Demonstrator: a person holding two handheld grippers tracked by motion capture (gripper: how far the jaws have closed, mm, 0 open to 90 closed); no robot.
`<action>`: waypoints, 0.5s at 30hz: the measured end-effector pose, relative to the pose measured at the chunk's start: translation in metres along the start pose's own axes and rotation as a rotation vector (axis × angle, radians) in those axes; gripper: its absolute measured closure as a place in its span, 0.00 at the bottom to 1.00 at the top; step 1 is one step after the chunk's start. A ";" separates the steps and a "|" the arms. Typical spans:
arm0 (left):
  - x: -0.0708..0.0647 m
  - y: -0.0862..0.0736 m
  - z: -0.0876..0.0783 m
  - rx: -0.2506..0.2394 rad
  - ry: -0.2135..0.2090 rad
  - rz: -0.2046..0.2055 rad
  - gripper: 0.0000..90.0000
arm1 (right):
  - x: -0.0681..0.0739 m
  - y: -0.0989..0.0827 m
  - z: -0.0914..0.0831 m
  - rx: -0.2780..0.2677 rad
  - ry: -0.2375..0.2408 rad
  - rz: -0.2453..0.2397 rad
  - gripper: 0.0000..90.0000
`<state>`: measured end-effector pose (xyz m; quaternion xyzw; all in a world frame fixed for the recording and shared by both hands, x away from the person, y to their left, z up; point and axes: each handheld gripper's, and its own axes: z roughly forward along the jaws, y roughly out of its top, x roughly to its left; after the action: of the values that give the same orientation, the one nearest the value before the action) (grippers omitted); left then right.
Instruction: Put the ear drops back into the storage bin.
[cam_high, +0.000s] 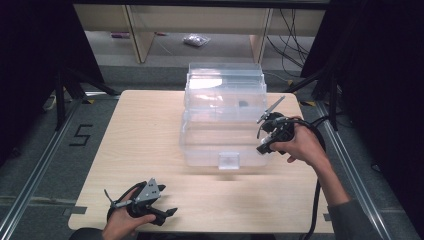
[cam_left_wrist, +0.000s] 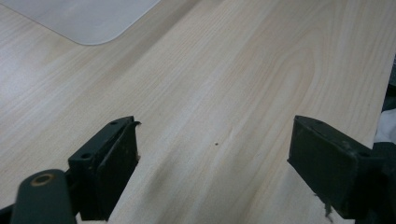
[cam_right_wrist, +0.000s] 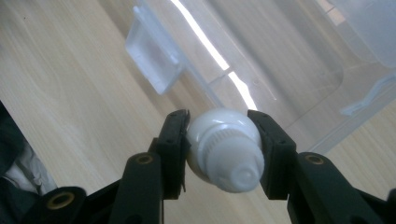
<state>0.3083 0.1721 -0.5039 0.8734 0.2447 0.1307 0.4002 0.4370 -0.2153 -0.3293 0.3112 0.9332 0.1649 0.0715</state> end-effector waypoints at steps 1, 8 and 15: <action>0.000 0.000 0.000 0.000 0.000 -0.001 0.17 | -0.001 0.002 0.000 0.000 0.002 0.004 0.67; 0.000 0.000 0.000 -0.001 -0.001 0.000 0.17 | -0.014 0.014 0.000 0.014 -0.009 0.032 0.67; 0.000 0.000 0.000 -0.001 -0.003 0.000 0.17 | -0.026 0.023 0.010 0.043 -0.015 0.051 0.67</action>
<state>0.3083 0.1721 -0.5039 0.8735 0.2441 0.1296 0.4008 0.4727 -0.2113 -0.3299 0.3375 0.9278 0.1442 0.0678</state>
